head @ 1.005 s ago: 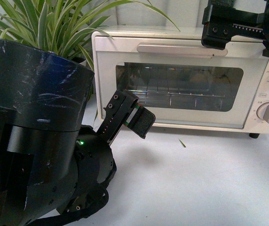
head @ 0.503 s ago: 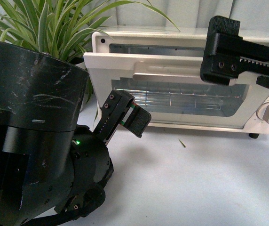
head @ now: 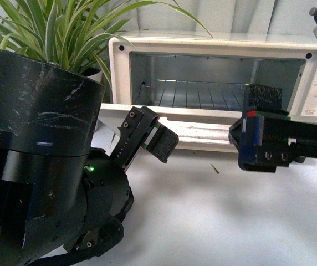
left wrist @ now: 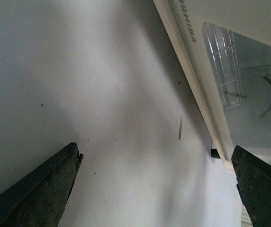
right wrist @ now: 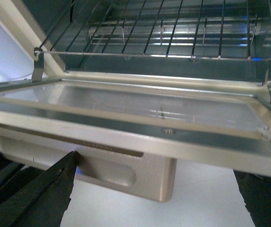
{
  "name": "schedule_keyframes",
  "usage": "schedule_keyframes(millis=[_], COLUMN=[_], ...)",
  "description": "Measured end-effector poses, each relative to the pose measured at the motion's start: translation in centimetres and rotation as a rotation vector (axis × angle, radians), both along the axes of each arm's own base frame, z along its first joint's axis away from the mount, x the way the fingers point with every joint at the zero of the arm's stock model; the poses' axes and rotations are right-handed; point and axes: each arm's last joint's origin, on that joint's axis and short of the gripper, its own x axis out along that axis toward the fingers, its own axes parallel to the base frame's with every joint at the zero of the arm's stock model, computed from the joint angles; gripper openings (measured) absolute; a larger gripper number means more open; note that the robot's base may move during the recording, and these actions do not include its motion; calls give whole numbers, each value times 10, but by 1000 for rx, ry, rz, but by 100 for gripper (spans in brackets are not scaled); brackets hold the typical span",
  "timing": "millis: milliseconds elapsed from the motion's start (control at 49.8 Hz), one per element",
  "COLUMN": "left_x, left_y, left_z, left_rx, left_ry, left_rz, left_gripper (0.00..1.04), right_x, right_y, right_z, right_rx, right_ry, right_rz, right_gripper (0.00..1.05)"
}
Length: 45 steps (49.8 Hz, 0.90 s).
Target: Open oven
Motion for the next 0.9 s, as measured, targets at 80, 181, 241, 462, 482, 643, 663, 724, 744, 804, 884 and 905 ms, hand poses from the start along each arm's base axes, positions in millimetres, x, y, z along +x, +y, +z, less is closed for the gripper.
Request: schedule_keyframes(millis=[80, 181, 241, 462, 482, 643, 663, 724, 744, 804, 884, 905], left_x=[0, -1, -1, -2, -2, -1, -1, -1, -1, -1, -1, -1], left_y=[0, 1, 2, 9, 9, 12, 13, 14, 14, 14, 14, 14], left_z=[-1, -1, -1, -2, -2, -3, -3, -4, -4, -4, -5, -5], left_rx=[11, 44, 81, 193, 205, 275, 290, 332, 347, 374, 420, 432], left_ry=[5, 1, -3, -23, -23, -34, -36, -41, -44, -49, -52, -54], left_rz=[-3, -10, -16, -36, -39, -43, -40, -43, -46, -49, -62, -65], left_gripper=[98, 98, 98, 98, 98, 98, 98, 98, 98, 98, 98, 98], right_x=[-7, -19, -26, -45, -46, -52, -53, -54, -55, -55, -56, -56], right_y=[-4, -13, -18, -37, -38, -48, -49, -53, -55, -57, -60, -60], right_z=[0, 1, 5, 31, 32, 35, 35, 33, 32, 30, 25, 25], right_rx=[0, 17, 40, 122, 126, 142, 143, 145, 146, 147, 146, 146], right_ry=[-4, 8, 2, -79, -82, -96, -96, -92, -91, -86, -75, -73], right_rz=[-10, -20, -23, -50, -51, -72, -75, -83, -85, -89, -97, -98], right_gripper=[95, 95, 95, 95, 95, 95, 95, 95, 95, 95, 95, 95])
